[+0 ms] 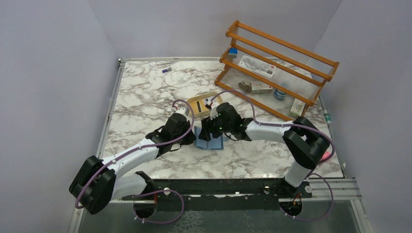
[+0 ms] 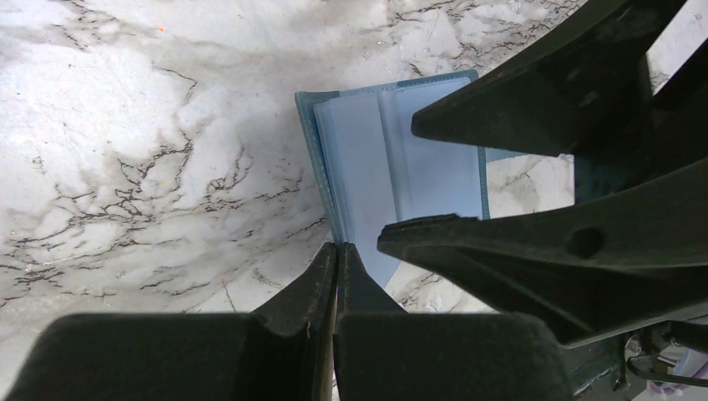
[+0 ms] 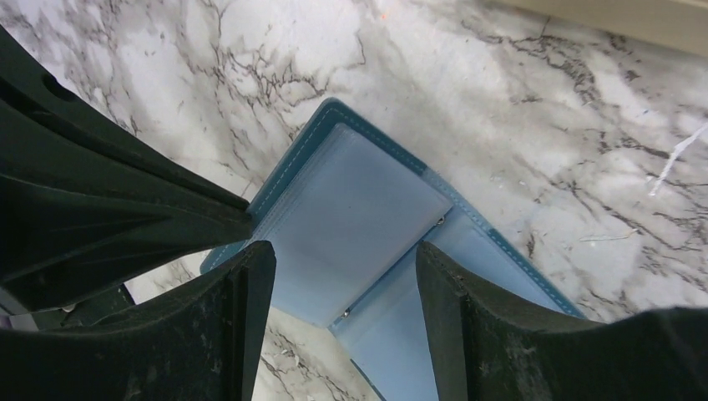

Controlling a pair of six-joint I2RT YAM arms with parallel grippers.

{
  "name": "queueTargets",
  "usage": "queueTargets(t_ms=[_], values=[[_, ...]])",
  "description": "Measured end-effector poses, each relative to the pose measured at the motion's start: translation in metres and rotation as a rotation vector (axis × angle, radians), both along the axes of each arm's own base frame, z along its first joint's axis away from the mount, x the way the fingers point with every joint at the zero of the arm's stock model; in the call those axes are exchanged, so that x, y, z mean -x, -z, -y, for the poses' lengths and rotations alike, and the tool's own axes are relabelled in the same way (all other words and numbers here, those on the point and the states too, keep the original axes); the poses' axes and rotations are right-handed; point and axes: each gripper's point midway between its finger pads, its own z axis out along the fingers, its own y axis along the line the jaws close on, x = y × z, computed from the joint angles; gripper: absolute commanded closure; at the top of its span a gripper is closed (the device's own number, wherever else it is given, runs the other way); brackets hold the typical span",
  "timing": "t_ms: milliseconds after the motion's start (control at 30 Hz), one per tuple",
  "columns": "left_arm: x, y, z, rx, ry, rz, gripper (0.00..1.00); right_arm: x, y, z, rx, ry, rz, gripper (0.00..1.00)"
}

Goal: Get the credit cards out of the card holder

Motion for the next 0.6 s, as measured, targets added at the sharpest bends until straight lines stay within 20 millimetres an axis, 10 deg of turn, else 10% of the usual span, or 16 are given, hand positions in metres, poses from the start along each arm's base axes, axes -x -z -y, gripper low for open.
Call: queueTargets(t_ms=[600], values=[[0.003, 0.006, -0.006, -0.031, -0.005, -0.018, 1.0, 0.006, 0.019, -0.019, 0.086, -0.019, 0.018, 0.32]])
